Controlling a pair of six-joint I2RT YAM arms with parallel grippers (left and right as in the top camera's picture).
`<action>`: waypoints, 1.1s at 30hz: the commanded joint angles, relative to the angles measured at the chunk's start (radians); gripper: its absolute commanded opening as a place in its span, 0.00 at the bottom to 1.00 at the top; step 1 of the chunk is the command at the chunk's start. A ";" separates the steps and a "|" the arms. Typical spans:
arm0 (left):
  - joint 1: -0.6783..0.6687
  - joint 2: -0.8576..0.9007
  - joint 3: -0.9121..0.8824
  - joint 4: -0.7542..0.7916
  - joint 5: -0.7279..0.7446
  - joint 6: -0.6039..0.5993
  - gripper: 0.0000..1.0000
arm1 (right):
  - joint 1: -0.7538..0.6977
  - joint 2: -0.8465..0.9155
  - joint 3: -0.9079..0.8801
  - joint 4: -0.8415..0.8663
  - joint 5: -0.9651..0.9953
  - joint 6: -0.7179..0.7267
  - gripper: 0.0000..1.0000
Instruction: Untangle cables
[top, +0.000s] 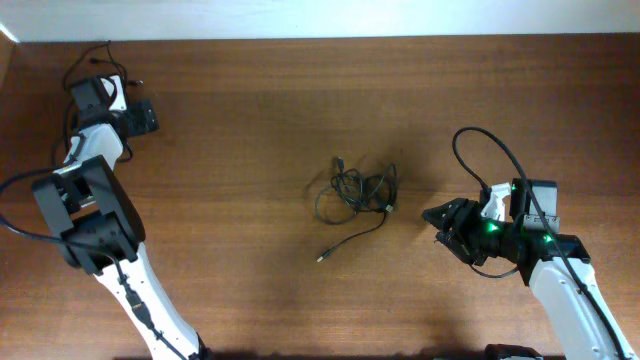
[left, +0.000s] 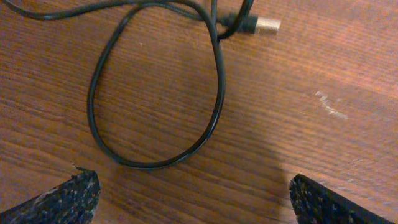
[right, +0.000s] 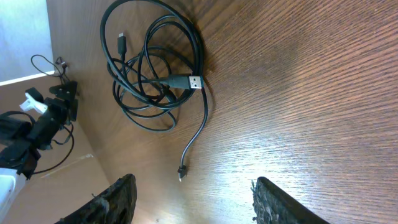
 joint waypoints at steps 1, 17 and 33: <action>0.002 0.015 0.003 0.019 -0.011 0.088 0.98 | -0.002 0.000 0.001 -0.003 0.009 -0.015 0.61; 0.003 0.092 0.003 0.146 0.004 0.087 0.62 | -0.002 0.000 0.001 -0.025 0.009 -0.015 0.60; 0.002 0.094 0.003 0.198 0.241 0.016 0.30 | -0.002 0.000 0.001 -0.025 0.027 -0.015 0.60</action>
